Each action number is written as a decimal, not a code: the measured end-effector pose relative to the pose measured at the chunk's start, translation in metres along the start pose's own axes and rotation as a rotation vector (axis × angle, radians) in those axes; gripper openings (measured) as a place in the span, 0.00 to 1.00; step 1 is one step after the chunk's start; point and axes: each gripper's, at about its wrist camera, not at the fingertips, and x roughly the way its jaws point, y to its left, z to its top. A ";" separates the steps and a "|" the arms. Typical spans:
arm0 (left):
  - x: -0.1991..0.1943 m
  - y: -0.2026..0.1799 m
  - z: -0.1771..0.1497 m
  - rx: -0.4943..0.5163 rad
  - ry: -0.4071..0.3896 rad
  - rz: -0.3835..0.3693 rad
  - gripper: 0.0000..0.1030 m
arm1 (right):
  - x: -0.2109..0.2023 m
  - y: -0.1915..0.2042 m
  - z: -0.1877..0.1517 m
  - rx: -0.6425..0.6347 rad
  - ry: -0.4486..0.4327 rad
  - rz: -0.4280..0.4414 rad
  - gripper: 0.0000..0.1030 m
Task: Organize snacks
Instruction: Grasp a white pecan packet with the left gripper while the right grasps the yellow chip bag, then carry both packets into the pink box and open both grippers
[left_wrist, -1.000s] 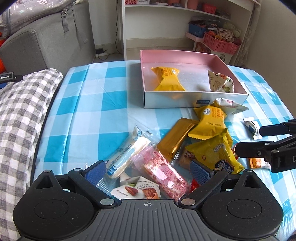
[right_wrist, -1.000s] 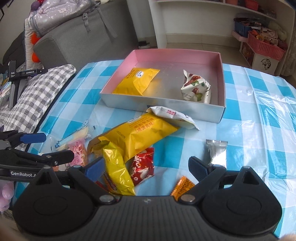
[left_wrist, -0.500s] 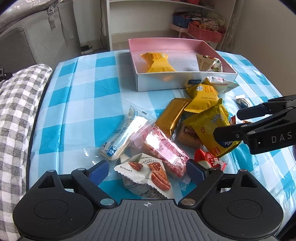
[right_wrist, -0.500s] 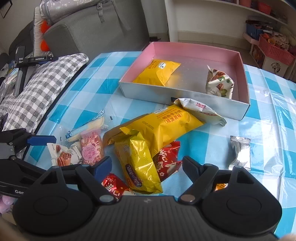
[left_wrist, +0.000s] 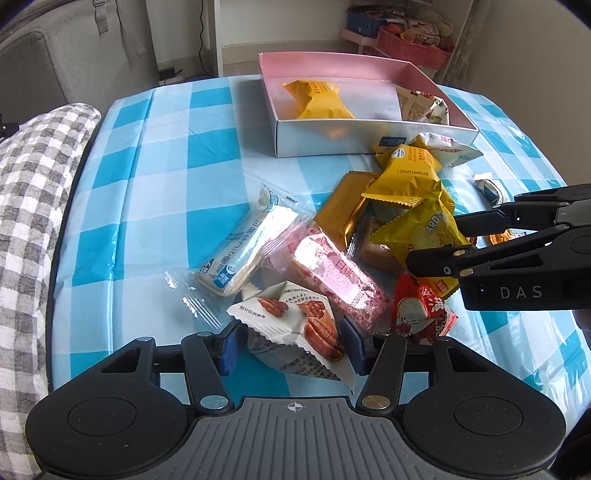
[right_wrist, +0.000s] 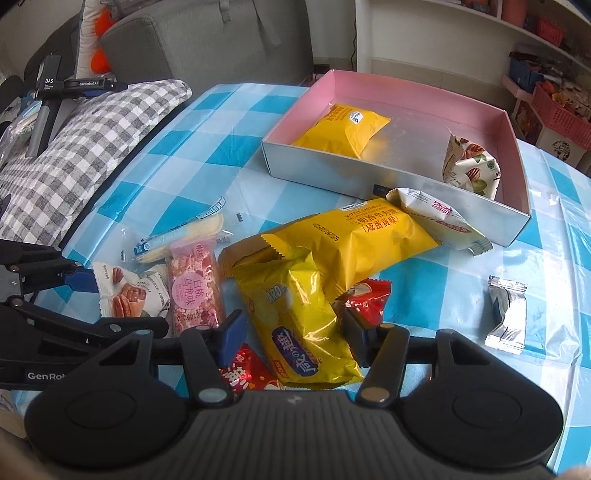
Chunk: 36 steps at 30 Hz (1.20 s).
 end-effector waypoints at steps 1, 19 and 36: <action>0.000 0.000 0.000 0.002 0.002 0.001 0.50 | 0.000 0.000 0.000 -0.005 0.001 -0.003 0.48; -0.010 0.002 0.004 -0.026 -0.009 0.005 0.38 | -0.018 -0.001 0.001 -0.002 0.011 0.038 0.22; -0.039 0.004 0.022 -0.091 -0.114 -0.035 0.37 | -0.050 -0.019 0.023 0.105 -0.104 0.115 0.22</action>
